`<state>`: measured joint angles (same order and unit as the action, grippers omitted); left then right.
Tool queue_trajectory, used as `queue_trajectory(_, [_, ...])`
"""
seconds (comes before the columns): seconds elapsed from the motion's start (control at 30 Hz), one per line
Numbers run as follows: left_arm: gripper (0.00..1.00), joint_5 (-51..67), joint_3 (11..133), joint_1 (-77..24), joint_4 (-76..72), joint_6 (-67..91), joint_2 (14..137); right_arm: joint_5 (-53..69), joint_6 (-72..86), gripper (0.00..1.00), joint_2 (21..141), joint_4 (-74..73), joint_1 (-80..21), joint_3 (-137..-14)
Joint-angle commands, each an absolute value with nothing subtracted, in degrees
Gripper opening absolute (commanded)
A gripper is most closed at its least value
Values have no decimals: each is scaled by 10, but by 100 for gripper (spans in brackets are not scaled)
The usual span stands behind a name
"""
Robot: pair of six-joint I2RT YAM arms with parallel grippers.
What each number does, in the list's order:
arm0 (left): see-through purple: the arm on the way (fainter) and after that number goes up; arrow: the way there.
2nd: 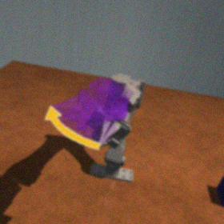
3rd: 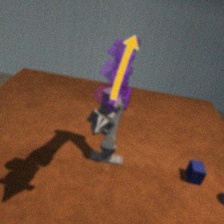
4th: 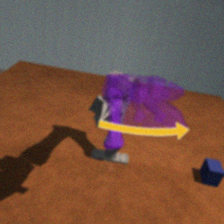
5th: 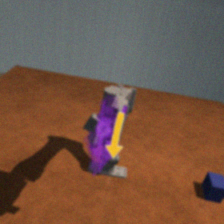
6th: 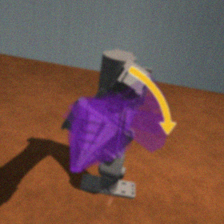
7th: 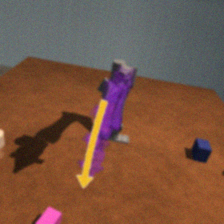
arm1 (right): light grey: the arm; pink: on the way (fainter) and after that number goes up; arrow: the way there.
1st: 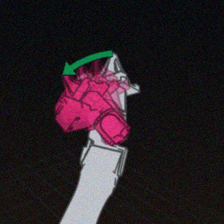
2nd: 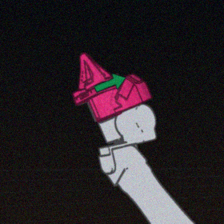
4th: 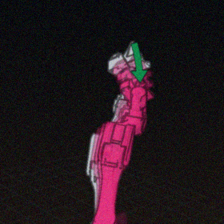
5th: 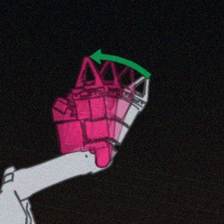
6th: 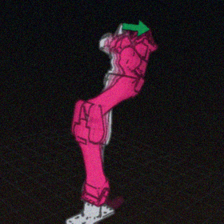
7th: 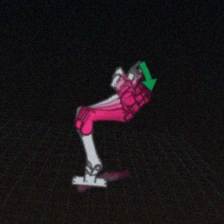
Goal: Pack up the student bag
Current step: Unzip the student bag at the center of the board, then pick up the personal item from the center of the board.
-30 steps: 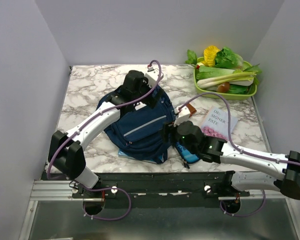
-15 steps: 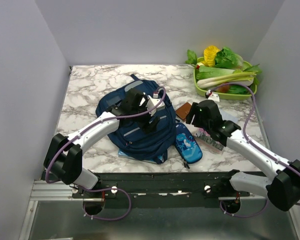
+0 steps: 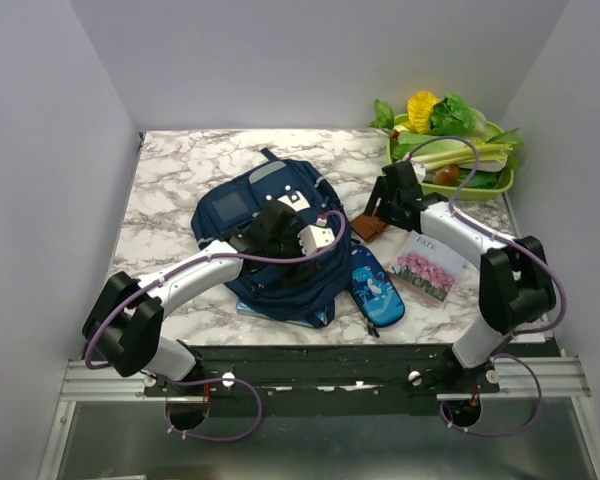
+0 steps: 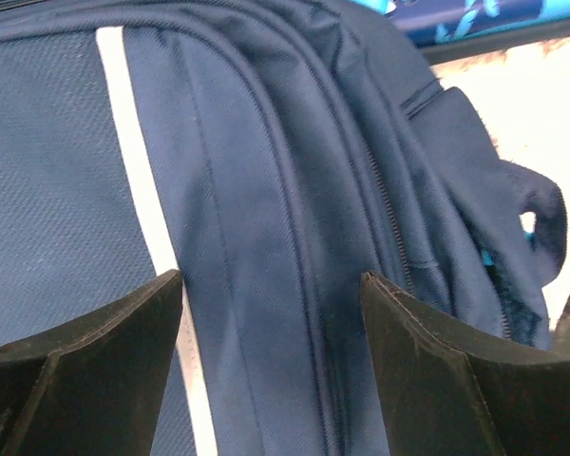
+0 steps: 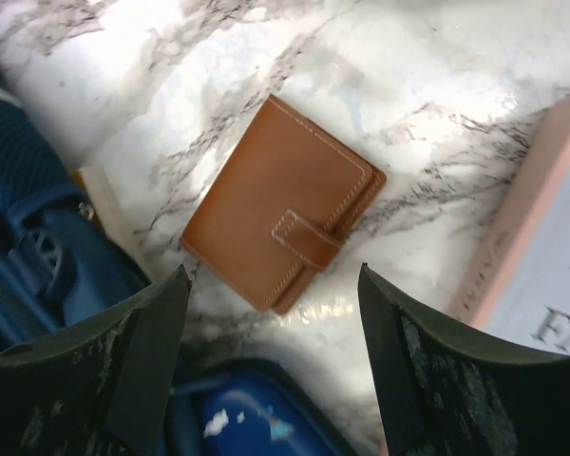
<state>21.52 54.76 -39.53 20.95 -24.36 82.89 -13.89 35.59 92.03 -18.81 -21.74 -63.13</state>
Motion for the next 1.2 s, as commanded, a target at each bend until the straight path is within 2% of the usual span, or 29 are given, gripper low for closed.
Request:
queue_trajectory(0.0, [81,109,524,-398,183,-288,802,-162,382,80,1010,-207,-217,-685])
queue_trajectory(0.17, [75,84,530,-398,186,-301,789,-191,408,80,1061,-229,-213,-715])
queue_trajectory(0.27, [61,88,535,-398,190,-307,788,-192,403,80,1070,-225,-208,-716])
queue_trajectory(0.3, [51,88,538,-397,186,-303,788,-191,400,80,1071,-216,-207,-715])
queue_trajectory(0.4, [42,84,551,-397,185,-286,787,-192,396,78,1077,-213,-207,-716])
queue_trajectory(0.7, [21,89,596,-396,201,-242,785,-177,424,74,1102,-199,-198,-702])
queue_trajectory(0.8, [20,91,605,-395,209,-233,783,-165,433,72,1116,-194,-195,-706])
queue_trajectory(0.9, [17,91,606,-393,213,-229,781,-160,443,65,1121,-187,-194,-706])
queue_trajectory(1.0, [14,89,599,-391,209,-225,779,-154,448,53,1117,-178,-194,-699])
queue_trajectory(1.1, [12,84,590,-388,203,-218,777,-154,451,36,1099,-164,-193,-681])
queue_trajectory(1.17, [11,82,588,-388,200,-214,773,-159,447,21,1078,-161,-194,-672])
